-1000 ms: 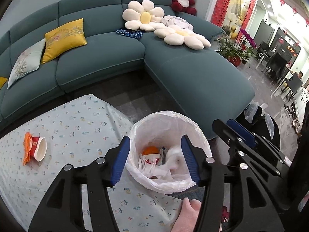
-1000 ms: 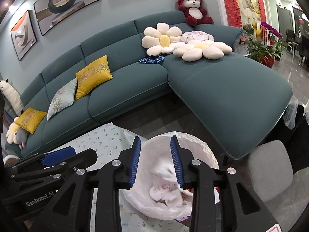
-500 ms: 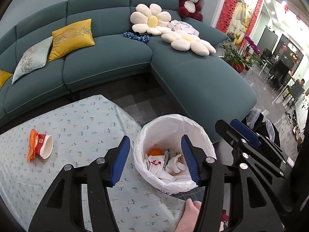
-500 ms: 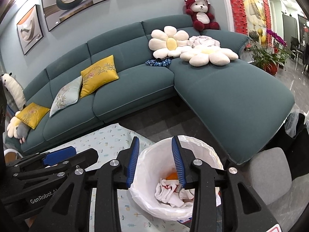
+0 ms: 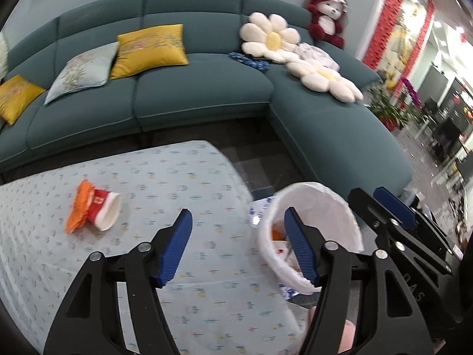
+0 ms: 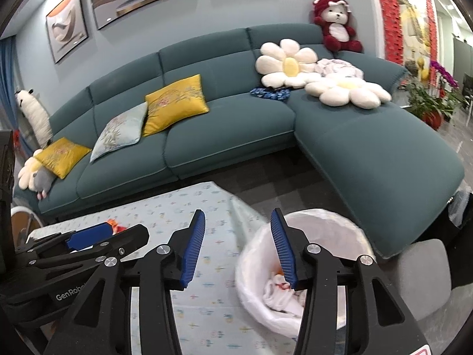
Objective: Collect trash
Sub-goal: 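Move both tools back toward the orange bag and red-white cup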
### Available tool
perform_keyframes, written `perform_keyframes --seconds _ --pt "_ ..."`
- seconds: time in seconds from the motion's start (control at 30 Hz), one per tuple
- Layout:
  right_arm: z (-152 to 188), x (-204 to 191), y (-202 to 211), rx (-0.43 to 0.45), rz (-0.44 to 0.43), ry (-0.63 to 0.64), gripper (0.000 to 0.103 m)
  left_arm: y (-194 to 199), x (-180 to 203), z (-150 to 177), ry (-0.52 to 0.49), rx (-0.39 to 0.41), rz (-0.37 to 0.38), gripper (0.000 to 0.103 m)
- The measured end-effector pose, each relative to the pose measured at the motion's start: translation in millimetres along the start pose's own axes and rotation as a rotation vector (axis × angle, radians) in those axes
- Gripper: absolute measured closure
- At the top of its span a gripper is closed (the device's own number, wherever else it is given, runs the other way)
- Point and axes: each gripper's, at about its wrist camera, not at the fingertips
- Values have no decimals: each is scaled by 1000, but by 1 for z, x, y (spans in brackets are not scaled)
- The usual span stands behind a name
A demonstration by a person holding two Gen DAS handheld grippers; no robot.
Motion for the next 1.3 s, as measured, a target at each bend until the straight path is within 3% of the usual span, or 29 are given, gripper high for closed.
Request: perform_keyframes --seconds 0.5,0.83,1.07,1.3 --pt "15 -108 -57 -104 -87 80 58 -5 -139 16 151 -18 -128 40" --pt "42 -178 -118 -224 -154 135 58 -32 -230 37 214 -72 -219 33" --pt "65 -202 -174 -327 -195 95 58 -66 -270 55 223 -124 -252 28" --pt "78 -214 -228 -415 -235 15 58 -98 -289 66 160 -141 -247 28"
Point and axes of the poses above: each gripper's, at about its wrist camera, not at the fingertips, and y roughly against the way its jaws point, x to its right, z to its underside, and after that the axes turned 4 degrees about -z, right-handed
